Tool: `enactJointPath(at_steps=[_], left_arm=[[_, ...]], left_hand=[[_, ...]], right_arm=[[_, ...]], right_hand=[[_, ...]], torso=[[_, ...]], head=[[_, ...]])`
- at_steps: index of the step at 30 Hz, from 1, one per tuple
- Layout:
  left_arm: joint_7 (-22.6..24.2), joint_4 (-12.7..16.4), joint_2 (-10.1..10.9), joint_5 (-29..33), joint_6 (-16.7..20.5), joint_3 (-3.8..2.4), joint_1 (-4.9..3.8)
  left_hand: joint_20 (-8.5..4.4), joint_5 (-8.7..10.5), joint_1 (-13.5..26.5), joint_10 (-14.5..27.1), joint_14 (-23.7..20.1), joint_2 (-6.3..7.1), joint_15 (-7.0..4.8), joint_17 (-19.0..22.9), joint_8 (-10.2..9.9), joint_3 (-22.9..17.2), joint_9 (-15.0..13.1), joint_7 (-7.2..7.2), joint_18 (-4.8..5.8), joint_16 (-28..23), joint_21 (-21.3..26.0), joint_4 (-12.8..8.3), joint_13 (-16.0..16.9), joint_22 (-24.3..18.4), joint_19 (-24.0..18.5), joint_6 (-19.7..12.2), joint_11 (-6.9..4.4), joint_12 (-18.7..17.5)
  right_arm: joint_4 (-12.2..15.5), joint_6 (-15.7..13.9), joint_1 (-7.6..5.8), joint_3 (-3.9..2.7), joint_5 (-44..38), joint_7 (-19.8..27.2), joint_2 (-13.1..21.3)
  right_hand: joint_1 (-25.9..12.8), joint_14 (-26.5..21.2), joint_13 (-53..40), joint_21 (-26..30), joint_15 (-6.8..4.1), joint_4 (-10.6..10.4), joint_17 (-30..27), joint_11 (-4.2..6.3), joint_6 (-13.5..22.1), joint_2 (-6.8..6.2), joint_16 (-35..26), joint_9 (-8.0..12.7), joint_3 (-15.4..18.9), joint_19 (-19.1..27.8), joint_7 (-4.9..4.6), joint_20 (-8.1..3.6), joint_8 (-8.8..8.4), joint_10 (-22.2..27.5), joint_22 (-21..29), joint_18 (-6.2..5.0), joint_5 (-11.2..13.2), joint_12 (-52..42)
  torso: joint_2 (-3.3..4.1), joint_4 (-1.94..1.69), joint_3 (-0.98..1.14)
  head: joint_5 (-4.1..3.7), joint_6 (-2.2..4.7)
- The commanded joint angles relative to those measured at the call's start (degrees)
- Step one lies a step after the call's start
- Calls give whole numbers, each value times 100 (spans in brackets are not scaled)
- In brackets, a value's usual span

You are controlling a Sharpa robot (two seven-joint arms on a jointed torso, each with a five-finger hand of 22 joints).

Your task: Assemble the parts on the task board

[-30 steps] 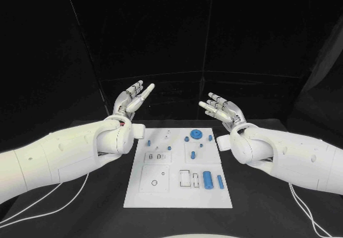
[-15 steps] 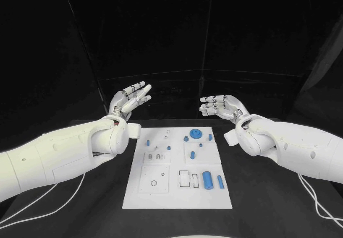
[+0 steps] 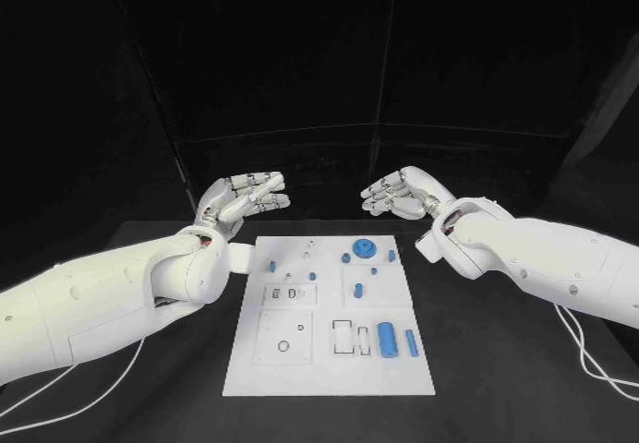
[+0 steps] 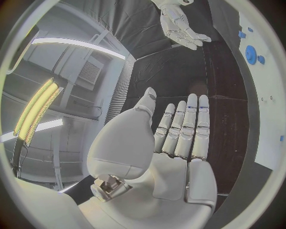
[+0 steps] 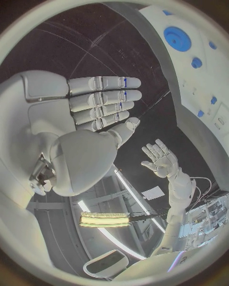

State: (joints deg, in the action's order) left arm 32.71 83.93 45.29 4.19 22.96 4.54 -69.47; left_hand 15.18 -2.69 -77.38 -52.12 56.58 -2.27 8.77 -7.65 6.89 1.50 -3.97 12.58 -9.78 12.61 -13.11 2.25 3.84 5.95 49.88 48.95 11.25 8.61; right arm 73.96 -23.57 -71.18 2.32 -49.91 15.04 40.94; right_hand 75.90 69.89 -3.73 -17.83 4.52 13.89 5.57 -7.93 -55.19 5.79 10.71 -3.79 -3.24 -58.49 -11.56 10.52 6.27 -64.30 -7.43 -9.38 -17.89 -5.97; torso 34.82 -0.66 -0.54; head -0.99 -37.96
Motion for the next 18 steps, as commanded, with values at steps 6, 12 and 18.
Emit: enactJointPath(at_steps=[6, 12, 18], left_arm=[[94, 433, 202, -214, -358, -4, -15], [90, 699, 310, 14, -377, -2, 5], [71, 819, 351, 67, -409, -1, 22]], left_hand=[[-17, -12, -115, -43, 30, -9, -5, -11, -11, -24, 18, 145, -72, -16, 39, -131, -8, -39, 67, 53, 5, -20], [-16, -13, -103, -35, 21, -29, -1, -10, -19, -25, 19, 146, -70, -30, 55, -131, -12, -50, 70, 51, 8, -32], [-15, -13, -101, -31, 20, -47, 0, -11, -24, -31, 20, 151, -70, -36, 64, -133, -13, -57, 72, 50, 10, -38]], right_arm=[[76, 754, -164, -8, -2278, -1336, -119], [29, 1191, -193, -9, -3193, -1626, -279], [-49, 1388, -199, -10, -3759, -1831, -398]], right_hand=[[-289, 1586, -20, -1206, -409, 163, 746, 257, -363, -289, 969, 1, -108, -1050, 171, -509, -105, -528, -615, -95, 55, 202], [-400, 1660, -49, -1727, -452, 128, 1346, 255, -332, -350, 1769, -5, -161, -1215, 200, -563, -199, -300, -919, -94, 49, 187], [-449, 1619, -102, -2374, -432, 95, 2424, 250, -219, -397, 3109, -8, -256, -1243, 194, -566, -234, -131, -1324, -93, 83, 113]], torso=[[297, -52, -38], [435, -99, -55], [516, -144, -63]], head=[[-26, 137], [-76, 204], [-72, 213]])
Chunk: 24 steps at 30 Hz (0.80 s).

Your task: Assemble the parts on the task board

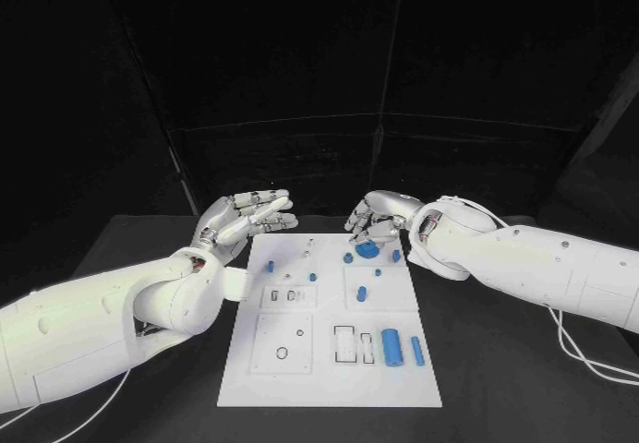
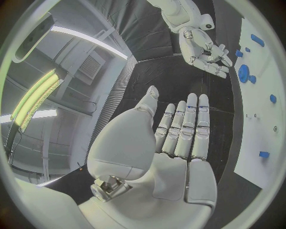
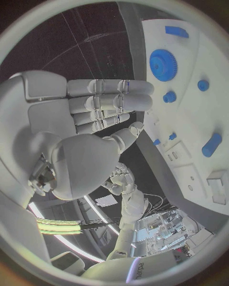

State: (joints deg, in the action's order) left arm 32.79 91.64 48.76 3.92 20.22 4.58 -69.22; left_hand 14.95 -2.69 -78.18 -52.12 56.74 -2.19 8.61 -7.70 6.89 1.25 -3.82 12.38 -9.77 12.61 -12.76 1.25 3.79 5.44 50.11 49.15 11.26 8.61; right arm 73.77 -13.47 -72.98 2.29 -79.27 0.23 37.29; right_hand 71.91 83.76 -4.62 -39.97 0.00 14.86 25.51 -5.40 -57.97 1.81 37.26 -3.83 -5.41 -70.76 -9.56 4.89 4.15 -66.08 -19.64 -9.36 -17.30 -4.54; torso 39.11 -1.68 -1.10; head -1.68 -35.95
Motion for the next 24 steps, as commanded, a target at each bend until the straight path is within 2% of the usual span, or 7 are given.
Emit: enactJointPath(at_steps=[1, 2, 5, 10, 17, 20, 24], left_arm=[[62, 51, 4, 95, -136, -5, -3], [59, 63, 5, 98, -141, -5, -1], [48, 91, 8, 105, -162, -4, 2], [28, 90, 6, 109, -207, -4, 6], [34, 119, 23, 110, -199, -4, 8], [42, 142, 35, 111, -185, -4, 8], [47, 181, 50, 111, -171, -4, 8]], left_hand=[[8, -13, -20, -32, 5, -59, 16, -6, -24, -7, 5, 172, -71, -36, 30, -33, -8, -7, 50, 30, 10, -39], [8, -13, -19, -32, 5, -62, 16, -6, -25, -7, 5, 173, -71, -37, 31, -33, -8, -8, 51, 30, 10, -39], [8, -13, -19, -32, 5, -62, 16, -6, -25, -7, 5, 173, -71, -37, 31, -33, -8, -8, 51, 30, 10, -39], [9, -12, -6, -17, 7, -82, 18, -8, -37, -8, 8, 186, -71, -44, 44, -33, -11, -18, 59, 18, 19, -52], [8, -13, -10, -19, 16, -100, 18, -11, -39, -15, 6, 184, -71, -44, 51, -40, -10, -24, 68, 22, 19, -54], [8, -13, -16, -27, 22, -109, 16, -13, -36, -21, 5, 180, -72, -44, 55, -49, -8, -28, 77, 30, 16, -52], [7, -13, -18, -32, 27, -114, 14, -15, -35, -23, 4, 178, -73, -44, 58, -54, -7, -30, 82, 34, 14, -50]], right_arm=[[-32, 382, -19, -7, -837, -356, -37], [-44, 401, -19, -7, -897, -386, -53], [-78, 446, -20, -8, -1006, -432, -101], [-162, 589, -20, -9, -1069, -445, -197], [-239, 741, -20, -9, -1122, -520, -280], [-277, 795, -20, -8, -1142, -539, -317], [-321, 831, -19, -7, -1144, -550, -364]], right_hand=[[-51, 244, -16, -208, 17, -6, 590, -6, 71, 2, 610, -2, -47, -16, -6, 2, -26, 58, -133, -93, 26, -34], [-60, 244, -26, -354, 16, -21, 948, -7, 93, -5, 976, -3, -67, -9, -11, 14, -24, 95, -227, -91, 35, -48], [-59, 225, -33, -556, 36, -36, 1419, -16, 127, -20, 1433, -1, -97, 37, -2, 31, -28, 176, -383, -95, 41, -54], [-39, 134, -22, -745, 42, -58, 1559, -43, 188, -27, 1609, 2, -135, 127, -8, 74, -35, 331, -531, -86, 61, -37], [5, 173, -29, -1263, 43, -83, 2177, -47, 250, -20, 2197, -1, -197, 27, -11, 102, -29, 393, -1120, -26, 68, -88], [12, 171, -32, -1488, 45, -102, 2412, -49, 267, -25, 2432, -2, -231, -3, -12, 114, -25, 415, -1367, 0, 74, -117], [26, 172, -33, -1623, 46, -110, 2552, -49, 273, -18, 2570, -3, -264, -23, -10, 121, -23, 425, -1521, 18, 80, -134]], torso=[[93, -47, -6], [99, -50, -4], [125, -46, -1], [151, -29, 1], [178, -51, -1], [187, -50, -6], [203, -47, 0]], head=[[-8, 15], [-18, 12], [-26, 15], [-9, 2], [-34, -22], [-33, -30], [-24, -27]])
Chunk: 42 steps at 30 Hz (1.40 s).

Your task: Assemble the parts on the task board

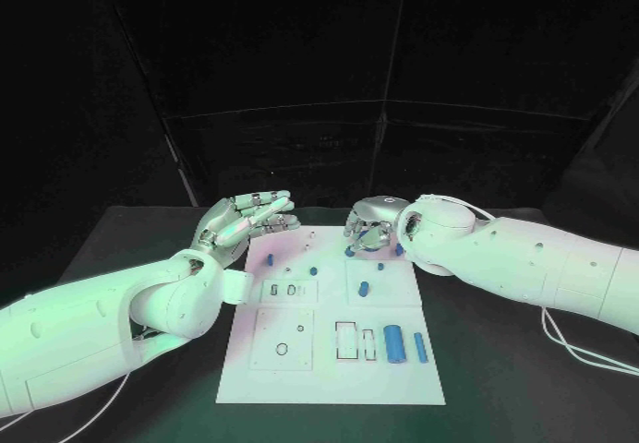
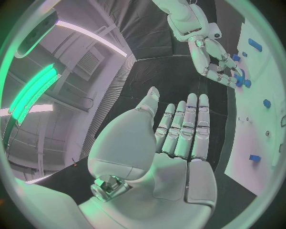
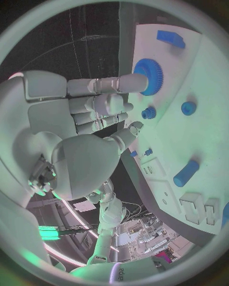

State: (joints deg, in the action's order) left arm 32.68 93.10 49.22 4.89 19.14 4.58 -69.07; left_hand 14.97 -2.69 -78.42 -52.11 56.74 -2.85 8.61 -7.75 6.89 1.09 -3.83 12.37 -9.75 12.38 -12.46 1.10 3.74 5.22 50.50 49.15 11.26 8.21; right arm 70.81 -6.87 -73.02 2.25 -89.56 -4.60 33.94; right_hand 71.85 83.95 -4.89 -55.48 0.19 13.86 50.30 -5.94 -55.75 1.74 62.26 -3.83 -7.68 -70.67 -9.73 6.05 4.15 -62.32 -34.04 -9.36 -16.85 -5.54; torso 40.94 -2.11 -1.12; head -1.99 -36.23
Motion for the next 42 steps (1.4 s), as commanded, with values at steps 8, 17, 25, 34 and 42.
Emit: enactJointPath(at_steps=[8, 17, 25, 34, 42], left_arm=[[56, 72, -8, 15, -54, -5, -7], [45, 78, 6, 15, -36, -5, -8], [58, 73, -6, 15, -15, -6, -9], [55, 58, 6, 15, -10, -6, -10], [45, 36, 6, 15, -12, -6, -11]], left_hand=[[1, -14, -15, -53, 43, -67, 9, -14, -30, -23, 2, 173, -76, -24, 39, -69, -1, -18, 65, 56, 7, -6], [0, -14, -24, -54, 46, -74, 7, -15, -31, -30, 2, 172, -76, -25, 43, -79, -1, -22, 71, 58, 6, -7], [-1, -14, -37, -54, 52, -86, 6, -17, -33, -41, 3, 174, -76, -27, 49, -94, -2, -26, 79, 59, 7, -10], [-2, -14, -43, -51, 55, -91, 5, -18, -36, -46, 4, 176, -77, -28, 51, -102, -4, -29, 84, 57, 8, -13], [-3, -13, -47, -47, 58, -94, 5, -19, -38, -48, 5, 179, -76, -28, 54, -109, -5, -31, 88, 55, 9, -16]], right_arm=[[-186, 231, -12, -2, -124, -58, -160], [-289, 380, -10, -1, -141, -76, -236], [-326, 391, -2, 1, -144, -59, -276], [-349, 481, -1, 2, -144, -78, -273], [-394, 520, 2, 3, -144, -78, -291]], right_hand=[[77, 153, -11, -311, 19, -14, 329, 14, 27, 22, 324, -8, -154, -56, 14, 10, -7, 11, -348, 44, 87, -90], [88, 152, -6, -584, 13, -16, 538, 28, -12, 27, 542, -9, -313, -102, 17, 5, 2, -60, -672, 84, 190, -143], [70, 146, 8, -729, 41, -33, 641, -9, -100, 9, 660, -16, -433, -114, -63, 20, 30, -119, -833, 105, 200, -163], [72, 143, 20, -800, 46, -37, 686, -10, -136, -1, 716, -15, -510, -115, -62, 27, 35, -141, -908, 111, 201, -162], [81, 135, 29, -830, 44, -37, 695, -5, -159, -1, 739, -14, -575, -102, -57, 29, 38, -160, -931, 110, 199, -162]], torso=[[44, -21, 6], [76, -44, 1], [101, -50, -1], [106, -54, 2], [111, -74, -3]], head=[[5, -5], [-6, -19], [-10, -13], [-8, -37], [-29, -28]])
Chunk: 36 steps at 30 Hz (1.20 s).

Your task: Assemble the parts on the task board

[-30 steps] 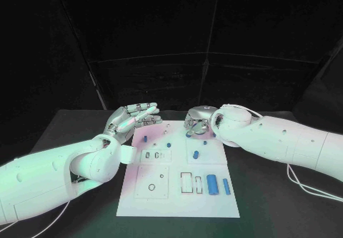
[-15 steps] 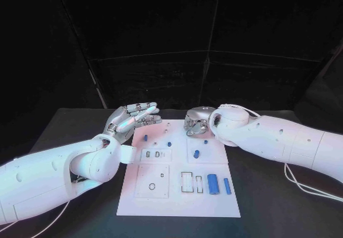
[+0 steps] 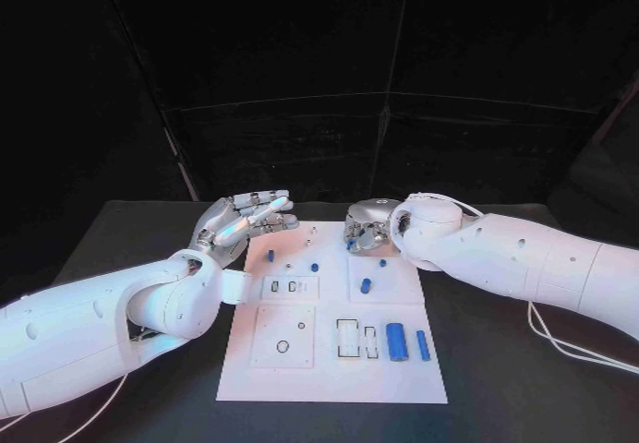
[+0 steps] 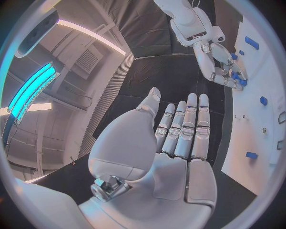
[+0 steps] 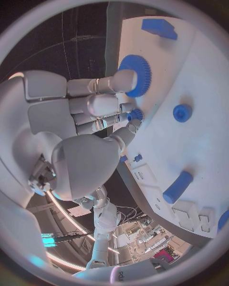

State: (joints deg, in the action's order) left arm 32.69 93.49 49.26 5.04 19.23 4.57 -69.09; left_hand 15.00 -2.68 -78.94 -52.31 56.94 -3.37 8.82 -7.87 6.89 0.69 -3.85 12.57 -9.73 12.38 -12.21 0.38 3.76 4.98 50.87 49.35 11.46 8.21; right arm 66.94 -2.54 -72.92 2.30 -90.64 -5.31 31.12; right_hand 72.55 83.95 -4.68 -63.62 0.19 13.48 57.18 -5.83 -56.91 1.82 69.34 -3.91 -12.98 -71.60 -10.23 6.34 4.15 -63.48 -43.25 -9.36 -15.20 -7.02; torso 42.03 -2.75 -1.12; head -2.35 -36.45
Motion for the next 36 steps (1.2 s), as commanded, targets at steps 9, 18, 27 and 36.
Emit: enactJointPath(at_steps=[9, 18, 27, 36], left_arm=[[32, -14, 1, -1, 15, -5, -10], [25, -17, 0, -1, 20, -5, -14], [30, -32, 9, -1, -2, -5, -18], [39, -83, -24, 14, -19, -6, -22]], left_hand=[[-5, -12, 11, -26, 31, -51, -13, -7, -39, -10, 6, 165, -76, -35, 35, -37, -7, -11, 52, 36, -8, -19], [-5, -11, 14, -27, 28, -58, -12, -6, -39, -12, 6, 166, -75, -38, 39, -37, -7, -14, 52, 38, -7, -20], [-4, -10, 31, -28, 24, -63, -9, -6, -40, -7, 6, 170, -73, -44, 47, -34, -7, -19, 54, 41, -4, -22], [0, -9, 132, -25, 18, -45, -2, -7, -50, 52, 7, 179, -71, -63, 80, -3, -8, -42, 65, 41, 4, -33]], right_arm=[[-65, 182, 3, -1, -104, 5, -38], [-26, -271, 14, 0, -158, 62, -12], [153, -1318, 17, -3, 6, 193, 63], [-167, -1623, 15, -9, 120, 287, -263]], right_hand=[[139, 115, 30, -105, 33, 82, 40, -4, -101, -34, 93, -4, -283, 28, 0, -9, 38, -109, -84, 112, 35, -14], [265, 120, 20, -305, 0, 108, 133, 47, -300, 44, 205, -23, -615, 1, 52, -31, 106, -321, -321, 141, 295, -61], [228, 127, 17, -396, -16, 61, 170, 69, -340, 21, 250, -19, -694, -32, 71, -45, 110, -371, -440, 158, 336, -59], [206, 127, 21, -426, -15, 37, 177, 67, -336, -16, 267, -12, -736, -31, 71, -47, 97, -366, -468, 163, 385, -39]], torso=[[15, -7, -2], [20, -11, -3], [25, -21, -11], [42, -29, -6]], head=[[18, -5], [6, -19], [1, 44], [17, 77]])
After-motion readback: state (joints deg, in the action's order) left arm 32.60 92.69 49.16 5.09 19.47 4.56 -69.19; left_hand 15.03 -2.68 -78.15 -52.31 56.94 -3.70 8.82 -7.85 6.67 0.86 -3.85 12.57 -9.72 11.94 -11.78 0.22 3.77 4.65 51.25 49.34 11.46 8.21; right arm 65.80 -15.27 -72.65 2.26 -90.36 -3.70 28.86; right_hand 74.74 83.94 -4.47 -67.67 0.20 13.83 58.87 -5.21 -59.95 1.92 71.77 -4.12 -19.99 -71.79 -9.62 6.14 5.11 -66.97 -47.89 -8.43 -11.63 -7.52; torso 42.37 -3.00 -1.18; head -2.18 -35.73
